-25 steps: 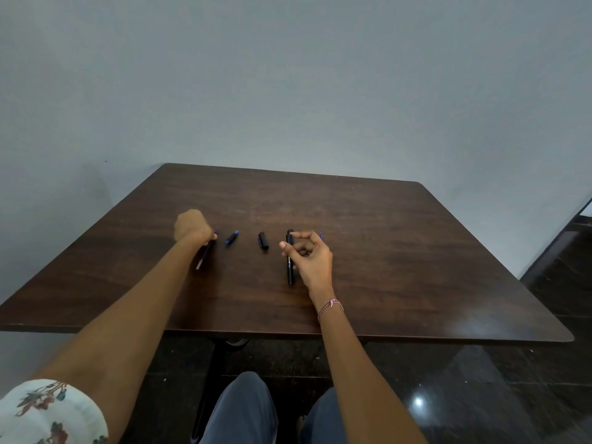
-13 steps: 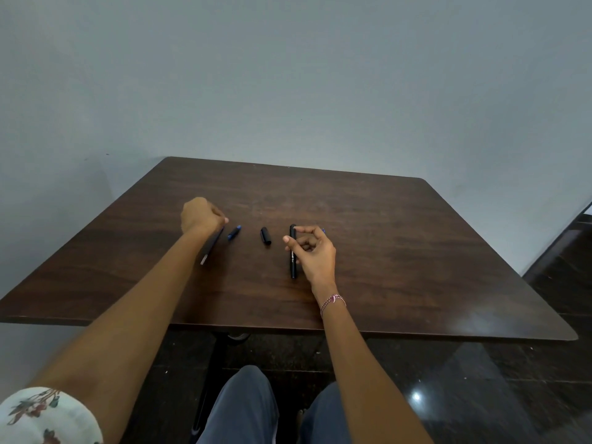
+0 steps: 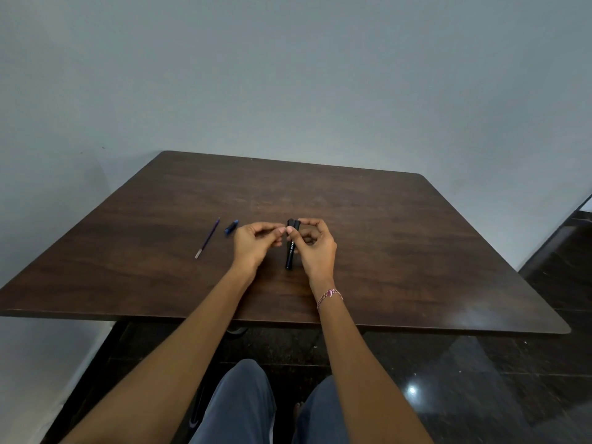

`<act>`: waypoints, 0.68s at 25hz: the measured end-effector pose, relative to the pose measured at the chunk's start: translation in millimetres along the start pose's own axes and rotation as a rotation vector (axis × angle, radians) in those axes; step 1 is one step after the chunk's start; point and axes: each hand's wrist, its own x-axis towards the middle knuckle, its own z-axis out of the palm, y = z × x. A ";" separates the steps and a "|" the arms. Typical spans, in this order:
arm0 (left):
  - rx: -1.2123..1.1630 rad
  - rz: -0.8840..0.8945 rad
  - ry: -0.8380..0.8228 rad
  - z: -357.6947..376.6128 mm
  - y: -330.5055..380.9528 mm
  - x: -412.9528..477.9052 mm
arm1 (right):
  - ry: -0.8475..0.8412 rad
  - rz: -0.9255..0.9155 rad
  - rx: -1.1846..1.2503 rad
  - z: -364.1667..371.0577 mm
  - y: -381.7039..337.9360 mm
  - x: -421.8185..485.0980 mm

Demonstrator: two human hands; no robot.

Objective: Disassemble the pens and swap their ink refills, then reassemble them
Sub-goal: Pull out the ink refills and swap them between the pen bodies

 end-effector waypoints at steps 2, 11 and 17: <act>-0.027 0.028 -0.032 -3.1 0.5 -0.4 | -0.002 0.003 0.012 -0.4 -0.4 0.2; 0.158 0.140 -0.188 -3.8 3.8 -10.2 | 0.073 -0.010 0.090 -2.9 -3.7 -1.6; 0.189 0.104 -0.177 -5.3 5.0 -10.7 | 0.047 0.005 0.107 -2.0 -5.1 -3.0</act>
